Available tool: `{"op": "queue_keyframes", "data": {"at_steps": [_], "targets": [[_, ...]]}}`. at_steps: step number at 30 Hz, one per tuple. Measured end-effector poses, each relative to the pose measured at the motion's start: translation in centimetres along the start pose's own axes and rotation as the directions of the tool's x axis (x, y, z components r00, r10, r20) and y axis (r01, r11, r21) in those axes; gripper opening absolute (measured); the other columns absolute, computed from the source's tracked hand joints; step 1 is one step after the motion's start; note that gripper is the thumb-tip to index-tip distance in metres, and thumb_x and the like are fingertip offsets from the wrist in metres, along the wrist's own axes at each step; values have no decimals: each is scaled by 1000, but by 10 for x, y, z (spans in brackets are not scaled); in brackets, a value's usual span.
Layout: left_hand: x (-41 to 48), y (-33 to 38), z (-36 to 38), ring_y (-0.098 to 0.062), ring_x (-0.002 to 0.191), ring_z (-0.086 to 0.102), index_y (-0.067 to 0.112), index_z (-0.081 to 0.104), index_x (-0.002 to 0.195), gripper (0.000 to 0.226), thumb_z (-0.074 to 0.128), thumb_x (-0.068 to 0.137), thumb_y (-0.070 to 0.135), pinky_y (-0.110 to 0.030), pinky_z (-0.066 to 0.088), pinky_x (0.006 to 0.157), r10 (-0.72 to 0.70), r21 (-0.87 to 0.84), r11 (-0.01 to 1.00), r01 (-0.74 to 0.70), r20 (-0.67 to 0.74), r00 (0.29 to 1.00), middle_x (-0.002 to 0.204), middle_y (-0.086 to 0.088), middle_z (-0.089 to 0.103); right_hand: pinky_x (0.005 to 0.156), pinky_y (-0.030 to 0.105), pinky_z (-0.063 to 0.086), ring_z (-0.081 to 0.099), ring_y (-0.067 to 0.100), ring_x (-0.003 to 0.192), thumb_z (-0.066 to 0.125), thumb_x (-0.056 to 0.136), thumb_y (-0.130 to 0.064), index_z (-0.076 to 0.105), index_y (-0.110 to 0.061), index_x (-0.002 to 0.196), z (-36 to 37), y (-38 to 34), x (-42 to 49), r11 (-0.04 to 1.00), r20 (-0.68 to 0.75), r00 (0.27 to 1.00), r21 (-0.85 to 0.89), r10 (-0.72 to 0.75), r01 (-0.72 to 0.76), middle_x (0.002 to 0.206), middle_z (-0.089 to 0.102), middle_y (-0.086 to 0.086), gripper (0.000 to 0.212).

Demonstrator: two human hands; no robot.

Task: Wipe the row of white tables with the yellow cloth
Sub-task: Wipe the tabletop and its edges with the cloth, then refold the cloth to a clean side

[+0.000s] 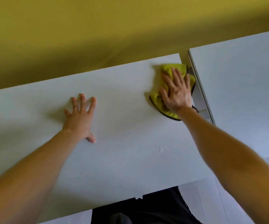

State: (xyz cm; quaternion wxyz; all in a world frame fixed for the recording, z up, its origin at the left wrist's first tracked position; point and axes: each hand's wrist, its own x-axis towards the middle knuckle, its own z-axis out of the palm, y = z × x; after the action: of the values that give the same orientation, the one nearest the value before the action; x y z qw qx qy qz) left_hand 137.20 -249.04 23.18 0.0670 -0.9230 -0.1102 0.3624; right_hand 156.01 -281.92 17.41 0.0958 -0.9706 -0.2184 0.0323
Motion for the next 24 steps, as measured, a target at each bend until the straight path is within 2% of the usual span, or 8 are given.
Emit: {"op": "queue_keyframes", "data": {"at_steps": [4,6,8,10,13,17,20,24], "targets": [[-1,1,-1,-58,162,-6,21,-27,164,182,102,45,70,-74,36,120,-10,8,1000,10,8,1000,172,-27,-25,132,66,6,11,33,169,52,99,-52,45,-25,165,15,-72,-37,990,-53,990,56,131,-128,180,19,14,72],[0,0,-2,-58,162,-6,21,-26,165,183,104,44,68,-76,36,119,-11,-1,1000,11,1,1000,172,-27,-25,131,68,8,10,34,169,58,98,-50,46,-24,165,32,-129,-82,984,13,988,95,-151,149,180,19,14,73],[0,-1,0,-58,162,-9,22,-26,165,182,104,45,66,-77,34,119,-3,-19,1000,3,4,1000,172,-26,-27,132,66,6,5,31,169,52,103,-51,41,-26,167,41,-154,-112,882,137,872,105,-471,460,182,13,10,70],[1,-1,2,-57,162,-12,23,-27,165,182,104,46,66,-77,32,121,-9,-26,1000,9,1,1000,172,-25,-29,134,62,4,6,29,170,51,106,-51,40,-28,168,42,-135,-103,800,154,785,102,-599,591,182,13,7,67],[3,0,4,-58,162,-12,22,-30,164,182,103,48,66,-77,31,121,-23,-20,1000,23,3,1000,172,-26,-31,134,63,8,9,29,169,57,105,-47,40,-28,168,27,-81,-81,854,143,842,47,-520,519,182,16,6,68],[2,-1,4,-58,162,-13,23,-27,166,182,105,48,63,-78,31,120,-23,-57,998,22,-11,1000,172,-24,-30,132,68,7,5,30,170,50,96,-49,17,-32,174,-7,-63,-75,861,210,850,-62,-484,505,183,10,9,86],[-4,0,5,-50,166,-8,27,-16,169,178,106,44,62,-73,32,122,-25,-70,997,21,-60,998,176,-20,-19,126,58,34,35,33,156,68,86,-44,26,-24,171,-17,-84,-91,976,114,971,86,-208,199,169,40,10,97],[-22,12,4,-30,157,32,31,17,167,146,104,51,47,-52,39,117,20,-13,1000,-23,-193,981,165,-8,26,109,53,52,54,33,135,62,103,-33,55,-18,154,-18,-79,-95,895,55,990,423,127,-138,152,54,6,53]]}}
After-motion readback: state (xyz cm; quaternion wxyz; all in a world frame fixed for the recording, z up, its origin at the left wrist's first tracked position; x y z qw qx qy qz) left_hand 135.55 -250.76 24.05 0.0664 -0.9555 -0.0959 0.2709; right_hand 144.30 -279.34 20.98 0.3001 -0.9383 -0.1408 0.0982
